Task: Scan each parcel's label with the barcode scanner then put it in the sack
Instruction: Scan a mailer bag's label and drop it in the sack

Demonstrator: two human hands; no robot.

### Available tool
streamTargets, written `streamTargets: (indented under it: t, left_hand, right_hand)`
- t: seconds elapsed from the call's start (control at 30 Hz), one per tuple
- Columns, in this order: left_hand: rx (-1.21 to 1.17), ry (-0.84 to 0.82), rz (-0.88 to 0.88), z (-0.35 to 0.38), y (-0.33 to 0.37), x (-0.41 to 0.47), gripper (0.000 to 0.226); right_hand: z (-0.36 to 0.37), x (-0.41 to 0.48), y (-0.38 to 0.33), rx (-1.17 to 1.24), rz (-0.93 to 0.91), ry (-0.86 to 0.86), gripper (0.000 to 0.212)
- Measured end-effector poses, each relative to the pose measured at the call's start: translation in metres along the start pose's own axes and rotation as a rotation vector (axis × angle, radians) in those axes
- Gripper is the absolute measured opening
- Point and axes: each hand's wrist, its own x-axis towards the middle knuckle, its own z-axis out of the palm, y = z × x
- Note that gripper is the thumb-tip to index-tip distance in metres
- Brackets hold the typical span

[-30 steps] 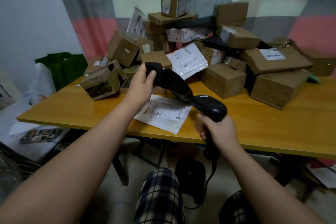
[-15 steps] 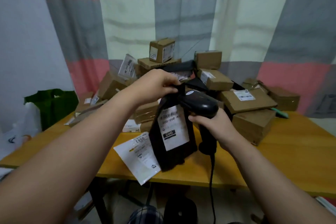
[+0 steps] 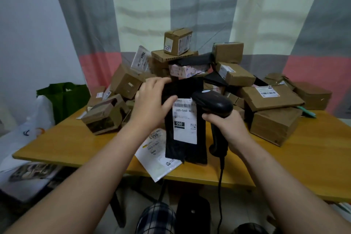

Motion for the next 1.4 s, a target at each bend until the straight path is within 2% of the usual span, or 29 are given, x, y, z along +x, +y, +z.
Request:
streamTargets:
  t: [0.1,0.17,0.23,0.27,0.37,0.47,0.57,0.63,0.73,0.77,0.87,0.97,1.1,1.27,1.4]
  left_hand:
    - [-0.186,-0.133,-0.366,0.038,-0.023,-0.056,0.089]
    - [-0.328,-0.330,-0.553,0.063,-0.041,-0.085,0.105]
    - [-0.321,-0.523,-0.533,0.085,-0.053,-0.108,0.112]
    - [-0.289,-0.560,-0.490,0.094,-0.057,-0.115,0.113]
    - [-0.356,-0.496,-0.503,0.104,-0.057,-0.113,0.115]
    - [-0.612,-0.441,-0.620,0.109,-0.052,-0.093,0.113]
    - [-0.915,-0.428,-0.690,0.112,-0.044,-0.070,0.095]
    - [-0.893,-0.422,-0.640,0.111,-0.038,-0.052,0.074]
    - [-0.931,-0.335,-0.616,0.102,-0.023,-0.032,0.022]
    - [-0.967,-0.297,-0.619,0.097,-0.017,-0.029,0.016]
    - [-1.034,-0.182,-0.584,0.082,-0.007,-0.036,0.015]
    - [-1.086,-0.023,-0.610,0.074,-0.009,-0.062,0.014]
    - [-1.102,0.117,-0.673,0.081,-0.019,-0.091,0.011]
    - [-1.110,0.165,-0.711,0.086,-0.029,-0.092,0.007]
    - [-1.131,0.187,-0.722,0.087,-0.031,-0.090,0.008]
  right_hand:
    - [0.002,0.003,0.008,0.030,0.062,0.021,0.025]
    - [0.004,0.004,0.015,0.112,0.120,0.055,0.025]
    - [0.004,0.005,0.021,0.157,0.163,0.087,0.023]
    - [0.004,0.005,0.024,0.171,0.177,0.103,0.021]
    - [0.001,0.003,0.032,0.262,0.218,0.141,0.016]
    - [-0.005,0.003,0.040,0.344,0.247,0.158,0.017]
    - [-0.010,0.003,0.043,0.399,0.253,0.170,0.025]
    - [-0.012,0.002,0.042,0.375,0.248,0.182,0.025]
    - [-0.013,0.000,0.037,0.308,0.217,0.234,0.023]
    - [-0.014,0.000,0.035,0.274,0.200,0.260,0.023]
    - [-0.016,-0.004,0.026,0.075,0.121,0.320,0.023]
    - [-0.010,-0.017,0.018,-0.007,0.069,0.221,0.007]
    - [0.016,-0.036,0.021,-0.149,0.009,0.135,0.016]
    - [0.035,-0.049,0.029,-0.135,0.005,0.121,0.012]
    - [0.039,-0.052,0.030,-0.109,0.035,0.125,0.019]
